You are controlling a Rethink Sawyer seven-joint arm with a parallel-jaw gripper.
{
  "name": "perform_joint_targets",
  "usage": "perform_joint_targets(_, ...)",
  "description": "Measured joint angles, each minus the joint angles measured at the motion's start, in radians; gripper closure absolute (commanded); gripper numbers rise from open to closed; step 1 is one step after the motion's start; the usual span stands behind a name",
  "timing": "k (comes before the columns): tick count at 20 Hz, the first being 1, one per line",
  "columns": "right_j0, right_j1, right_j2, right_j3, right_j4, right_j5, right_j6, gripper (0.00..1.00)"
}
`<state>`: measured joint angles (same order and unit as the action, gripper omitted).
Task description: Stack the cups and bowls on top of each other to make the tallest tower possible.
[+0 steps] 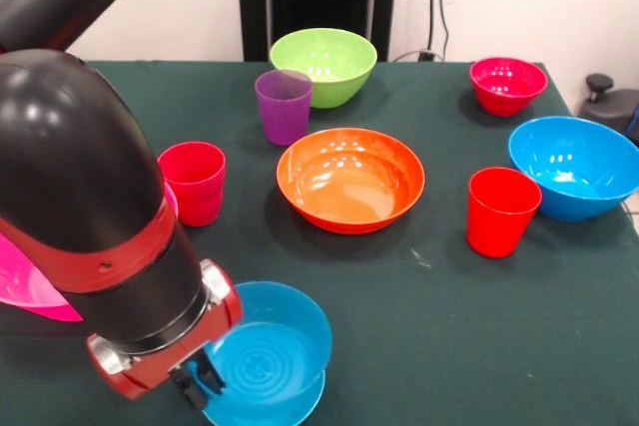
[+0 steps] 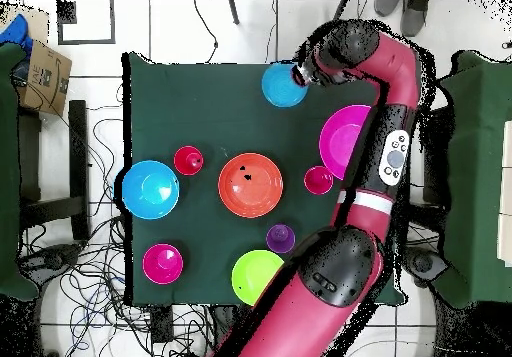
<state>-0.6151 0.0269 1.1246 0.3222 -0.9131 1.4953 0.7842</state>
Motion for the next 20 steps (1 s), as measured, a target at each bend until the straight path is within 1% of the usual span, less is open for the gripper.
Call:
perform_joint_targets(3,-0.004,-0.019,0.008,0.0,-0.036,0.014,0.0,1.0)
perform_joint_targets(10,-0.008,-0.041,0.026,-0.001,-0.073,0.052,0.0,1.0)
perform_joint_targets(13,-0.012,-0.049,0.036,-0.002,-0.078,0.062,0.0,1.0)
perform_joint_targets(20,-0.029,-0.046,0.086,-0.002,-0.081,0.064,0.0,1.0)
